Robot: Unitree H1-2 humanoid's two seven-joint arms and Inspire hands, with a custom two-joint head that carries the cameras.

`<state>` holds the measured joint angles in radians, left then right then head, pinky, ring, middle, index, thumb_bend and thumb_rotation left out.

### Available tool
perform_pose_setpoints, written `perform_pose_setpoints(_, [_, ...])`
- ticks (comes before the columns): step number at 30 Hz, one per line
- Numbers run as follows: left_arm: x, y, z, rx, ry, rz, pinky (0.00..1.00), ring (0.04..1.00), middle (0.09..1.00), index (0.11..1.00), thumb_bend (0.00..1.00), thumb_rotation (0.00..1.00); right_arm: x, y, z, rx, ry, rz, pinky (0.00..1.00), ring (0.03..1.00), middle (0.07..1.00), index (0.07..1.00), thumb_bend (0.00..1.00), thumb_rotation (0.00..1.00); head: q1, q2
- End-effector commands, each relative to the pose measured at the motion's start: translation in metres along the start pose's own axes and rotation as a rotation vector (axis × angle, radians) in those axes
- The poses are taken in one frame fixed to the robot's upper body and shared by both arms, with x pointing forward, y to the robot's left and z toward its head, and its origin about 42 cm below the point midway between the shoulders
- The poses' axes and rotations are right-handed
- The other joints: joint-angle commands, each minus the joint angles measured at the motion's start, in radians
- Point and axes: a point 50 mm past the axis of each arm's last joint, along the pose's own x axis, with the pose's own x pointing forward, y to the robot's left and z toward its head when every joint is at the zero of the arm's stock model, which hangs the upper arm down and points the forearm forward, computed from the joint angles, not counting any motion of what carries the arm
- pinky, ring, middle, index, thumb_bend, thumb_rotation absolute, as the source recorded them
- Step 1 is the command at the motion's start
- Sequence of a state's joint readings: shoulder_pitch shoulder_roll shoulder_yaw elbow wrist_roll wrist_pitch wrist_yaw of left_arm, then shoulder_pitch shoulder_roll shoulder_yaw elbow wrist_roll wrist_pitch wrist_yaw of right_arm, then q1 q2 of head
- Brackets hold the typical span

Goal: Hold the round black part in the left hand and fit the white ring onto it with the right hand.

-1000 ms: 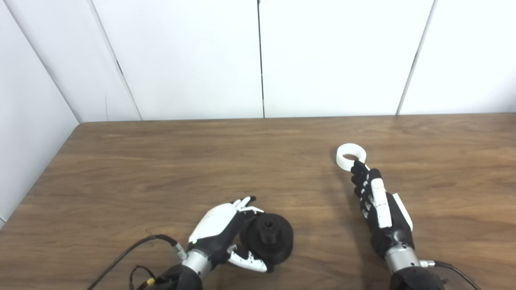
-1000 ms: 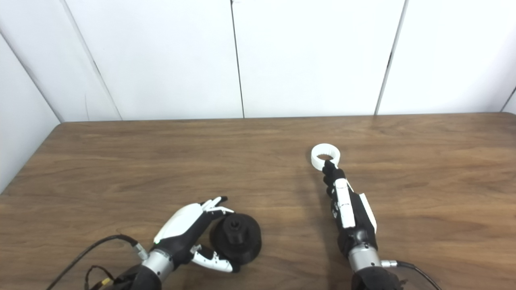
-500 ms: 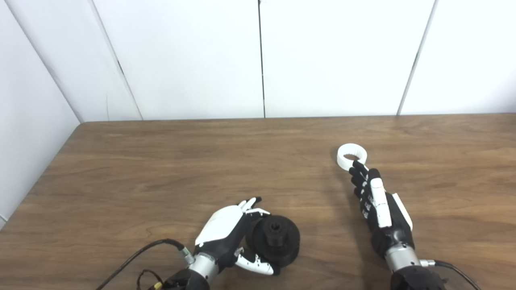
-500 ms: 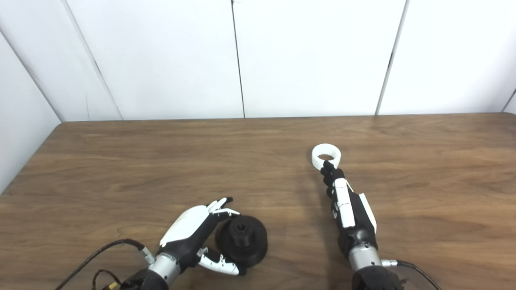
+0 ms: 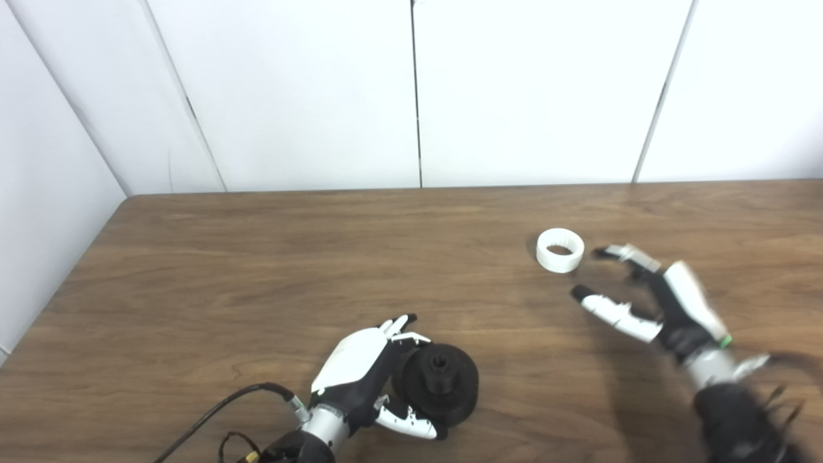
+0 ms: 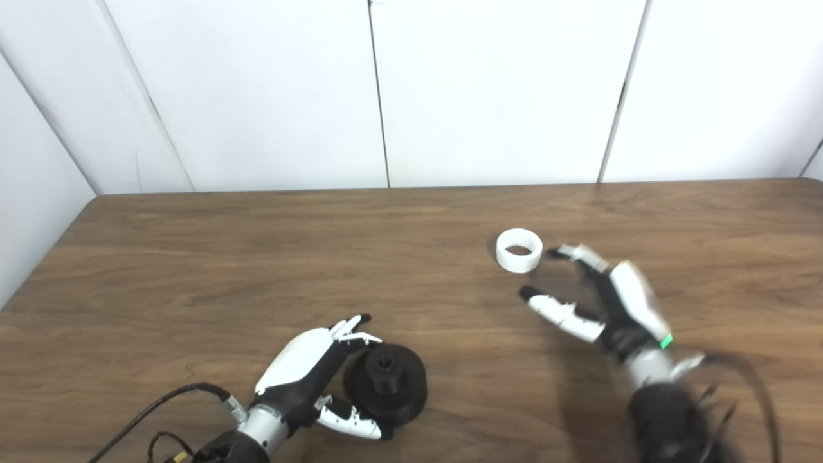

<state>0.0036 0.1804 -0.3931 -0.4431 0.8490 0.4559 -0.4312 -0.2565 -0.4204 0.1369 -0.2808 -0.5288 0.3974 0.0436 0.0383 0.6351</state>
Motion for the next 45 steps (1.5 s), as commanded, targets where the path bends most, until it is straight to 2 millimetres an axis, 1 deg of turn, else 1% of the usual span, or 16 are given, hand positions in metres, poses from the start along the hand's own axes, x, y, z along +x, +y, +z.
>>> perform_pose_setpoints(1, [0.004, -0.008, 0.002, 0.004, -0.027, -0.039, 0.99, 1.0, 1.0, 0.722, 0.88, 0.2, 0.024, -0.024, 0.027, -0.039, -0.112, -0.061, 0.85, 0.943, 0.906, 0.795, 0.81, 0.3, -0.003, 0.0])
perform_pose_setpoints(3, [0.004, -0.008, 0.002, 0.003, -0.027, -0.038, 0.99, 1.0, 1.0, 0.723, 0.88, 0.21, 0.034, -0.029, 0.028, -0.073, -0.117, -0.057, 0.85, 0.94, 0.9, 0.784, 0.85, 0.27, -0.004, 0.001])
perform_pose_setpoints(6, [0.004, -0.008, 0.002, 0.006, -0.028, -0.037, 0.99, 1.0, 1.0, 0.725, 0.88, 0.21, 0.052, -0.031, 0.029, -0.141, -0.105, -0.018, 0.92, 0.963, 0.91, 0.781, 0.85, 0.3, -0.002, -0.001])
perform_pose_setpoints(10, [0.004, -0.009, 0.002, 0.006, -0.027, -0.035, 0.99, 1.0, 1.0, 0.722, 0.88, 0.21, 0.071, -0.028, 0.026, -0.173, -0.093, 0.027, 0.97, 0.982, 0.92, 0.78, 0.86, 0.31, -0.003, 0.0])
perform_pose_setpoints(14, [0.003, -0.01, 0.002, -0.007, -0.028, -0.041, 0.99, 1.0, 1.0, 0.723, 0.88, 0.21, 0.086, -0.022, 0.025, -0.174, -0.075, 0.053, 0.99, 0.988, 0.924, 0.776, 0.88, 0.3, -0.005, 0.0])
perform_pose_setpoints(21, [0.004, -0.011, 0.001, -0.005, -0.029, -0.04, 0.98, 1.0, 1.0, 0.72, 0.89, 0.2, 0.111, -0.013, 0.028, -0.258, -0.062, 0.147, 0.95, 0.999, 0.946, 0.778, 0.88, 0.33, -0.003, -0.003])
perform_pose_setpoints(24, [0.004, -0.01, 0.001, 0.007, -0.03, -0.036, 0.98, 1.0, 1.0, 0.722, 0.88, 0.21, 0.121, -0.013, 0.03, -0.283, -0.06, 0.185, 0.96, 1.0, 0.952, 0.781, 0.89, 0.34, -0.012, -0.006])
perform_pose_setpoints(28, [0.003, -0.011, 0.0, 0.001, -0.024, -0.038, 0.99, 1.0, 1.0, 0.724, 0.88, 0.2, 0.128, -0.014, 0.031, -0.294, -0.048, 0.204, 0.98, 1.0, 0.951, 0.784, 0.89, 0.33, -0.014, -0.008])
perform_pose_setpoints(34, [0.005, -0.014, -0.001, -0.007, -0.028, -0.039, 1.0, 1.0, 1.0, 0.722, 0.9, 0.2, 0.134, -0.014, 0.03, -0.303, -0.035, 0.229, 0.99, 1.0, 0.948, 0.781, 0.9, 0.34, -0.016, -0.012])
perform_pose_setpoints(39, [0.005, -0.014, -0.002, -0.014, -0.029, -0.039, 0.99, 1.0, 1.0, 0.723, 0.89, 0.2, 0.135, -0.011, 0.028, -0.307, -0.027, 0.247, 1.0, 1.0, 0.944, 0.782, 0.9, 0.36, -0.014, -0.014])
perform_pose_setpoints(45, [0.005, -0.014, -0.002, -0.016, -0.029, -0.037, 0.99, 1.0, 1.0, 0.719, 0.89, 0.2, 0.135, -0.005, 0.029, -0.316, -0.03, 0.262, 1.0, 1.0, 0.936, 0.787, 0.88, 0.34, -0.014, -0.012])
